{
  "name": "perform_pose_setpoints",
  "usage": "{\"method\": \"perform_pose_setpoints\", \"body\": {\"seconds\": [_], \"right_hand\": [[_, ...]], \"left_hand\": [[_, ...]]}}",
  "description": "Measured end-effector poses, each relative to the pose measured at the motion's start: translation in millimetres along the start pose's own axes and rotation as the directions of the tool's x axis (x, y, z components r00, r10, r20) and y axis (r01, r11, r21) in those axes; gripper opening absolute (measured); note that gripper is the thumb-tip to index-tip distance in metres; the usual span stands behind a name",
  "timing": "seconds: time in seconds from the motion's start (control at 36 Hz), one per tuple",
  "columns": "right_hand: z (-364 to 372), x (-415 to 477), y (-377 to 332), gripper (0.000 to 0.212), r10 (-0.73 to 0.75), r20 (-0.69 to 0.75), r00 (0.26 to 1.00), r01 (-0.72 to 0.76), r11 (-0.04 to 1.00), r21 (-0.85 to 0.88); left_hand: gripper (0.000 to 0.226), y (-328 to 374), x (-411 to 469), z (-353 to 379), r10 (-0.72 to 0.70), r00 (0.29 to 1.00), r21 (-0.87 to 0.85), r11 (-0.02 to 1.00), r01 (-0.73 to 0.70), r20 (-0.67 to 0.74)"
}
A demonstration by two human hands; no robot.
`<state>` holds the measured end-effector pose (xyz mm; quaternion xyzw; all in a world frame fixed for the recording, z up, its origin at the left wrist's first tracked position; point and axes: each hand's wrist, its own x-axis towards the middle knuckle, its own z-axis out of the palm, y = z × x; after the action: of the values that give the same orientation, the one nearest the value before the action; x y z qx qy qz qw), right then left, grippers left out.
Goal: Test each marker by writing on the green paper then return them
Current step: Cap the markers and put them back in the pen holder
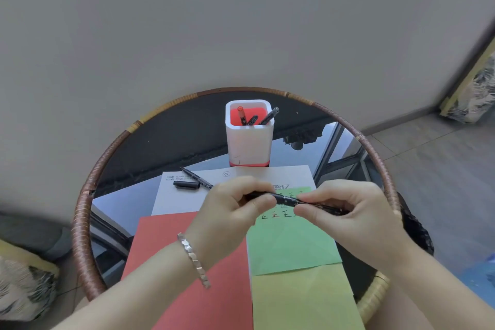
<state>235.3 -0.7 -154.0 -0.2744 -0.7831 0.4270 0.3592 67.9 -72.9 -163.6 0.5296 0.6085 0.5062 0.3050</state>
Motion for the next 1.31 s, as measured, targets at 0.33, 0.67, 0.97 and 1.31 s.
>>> {"method": "perform_pose_setpoints", "body": {"seconds": [0.33,0.67,0.97,1.31], "right_hand": [[1,9,-8,0.016,0.058,0.011,0.998,-0.057,0.995,-0.087],[2,59,-53,0.015,-0.193,-0.402,0.895,0.193,0.98,-0.041],[46,117,-19,0.028,-0.014,-0.151,0.988,-0.062,0.872,-0.486],[71,45,-6,0.02,0.044,0.064,0.997,-0.005,0.863,-0.506]], "left_hand": [[0.022,16,22,-15,-0.074,0.996,0.067,0.995,0.07,0.058],[0.019,-30,4,-60,0.136,0.937,0.416,0.909,0.011,-0.322],[0.03,-68,7,-92,-0.089,0.95,0.663,0.696,0.275,-0.3],[0.014,-86,14,-98,-0.086,0.973,0.707,0.674,0.216,-0.216]]}}
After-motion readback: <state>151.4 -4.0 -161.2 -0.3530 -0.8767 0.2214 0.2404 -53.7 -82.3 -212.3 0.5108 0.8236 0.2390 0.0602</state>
